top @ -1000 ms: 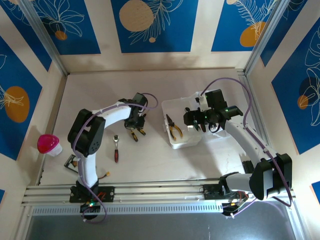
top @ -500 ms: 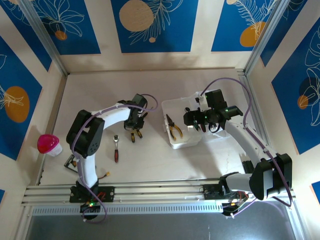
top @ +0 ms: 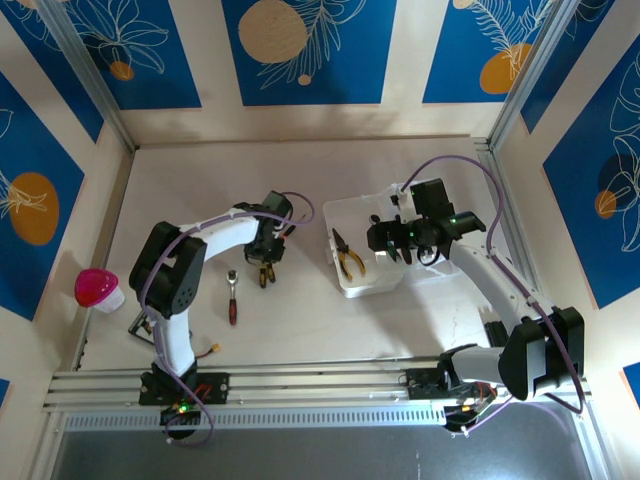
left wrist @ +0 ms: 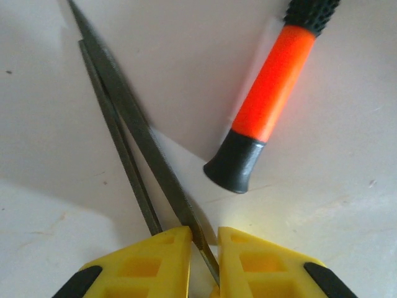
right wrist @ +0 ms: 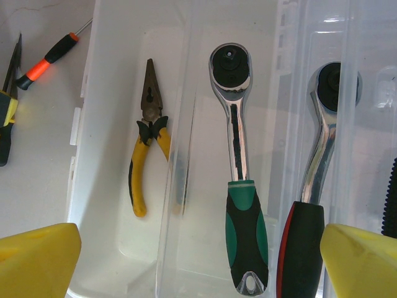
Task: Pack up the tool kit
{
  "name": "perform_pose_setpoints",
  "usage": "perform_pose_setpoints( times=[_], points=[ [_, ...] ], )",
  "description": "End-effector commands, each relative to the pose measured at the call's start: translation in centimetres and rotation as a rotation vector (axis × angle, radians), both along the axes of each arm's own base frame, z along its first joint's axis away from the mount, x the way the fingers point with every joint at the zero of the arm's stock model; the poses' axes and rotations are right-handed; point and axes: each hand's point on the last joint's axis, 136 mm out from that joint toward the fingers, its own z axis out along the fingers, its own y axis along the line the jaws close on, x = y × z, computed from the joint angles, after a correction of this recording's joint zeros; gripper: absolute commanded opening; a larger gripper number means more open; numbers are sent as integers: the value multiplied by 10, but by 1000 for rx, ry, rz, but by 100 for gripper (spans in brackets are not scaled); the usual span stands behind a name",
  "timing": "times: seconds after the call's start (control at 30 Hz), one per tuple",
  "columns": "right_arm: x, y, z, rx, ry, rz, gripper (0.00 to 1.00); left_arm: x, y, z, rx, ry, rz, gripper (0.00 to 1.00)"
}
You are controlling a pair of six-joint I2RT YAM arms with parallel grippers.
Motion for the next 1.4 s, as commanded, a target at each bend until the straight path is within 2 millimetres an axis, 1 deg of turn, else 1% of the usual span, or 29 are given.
perform_pose_setpoints(
  times=[0.0,0.1,0.17,0.27,0.37,0.6,0.9,0.93,1.0,1.1,1.23,1.37],
  points=[
    [-6,2,8,27,-3,12,99,-35,32,-16,125,142,-24,19],
    [-5,2,9,28,-5,13,99,-33,33,-14,118,143,-22,30],
    [-5,3,8,29,-3,14,99,-32,27,-14,90,144,-20,37],
    [-5,4,9,31,-5,14,99,-31,12,-14,20,150,-19,37],
    [-5,4,9,29,-4,13,99,-31,4,-16,-4,157,-23,37],
    [-6,3,9,28,-4,13,99,-38,5,-33,17,192,-23,31],
    [-5,5,10,35,-7,15,99,-38,-3,-38,26,194,-42,21],
    [-5,5,10,34,-6,15,99,-38,-3,-38,25,193,-42,20],
    [-5,4,10,33,-6,12,99,-38,-4,-38,24,192,-42,12],
    [-5,4,10,32,-7,14,99,-36,-4,-35,25,185,-42,5],
    [-5,4,11,34,-6,15,99,-33,-5,-30,23,172,-43,0],
    [-5,4,13,33,-11,17,99,-29,-4,-20,29,152,-47,0]
  ],
)
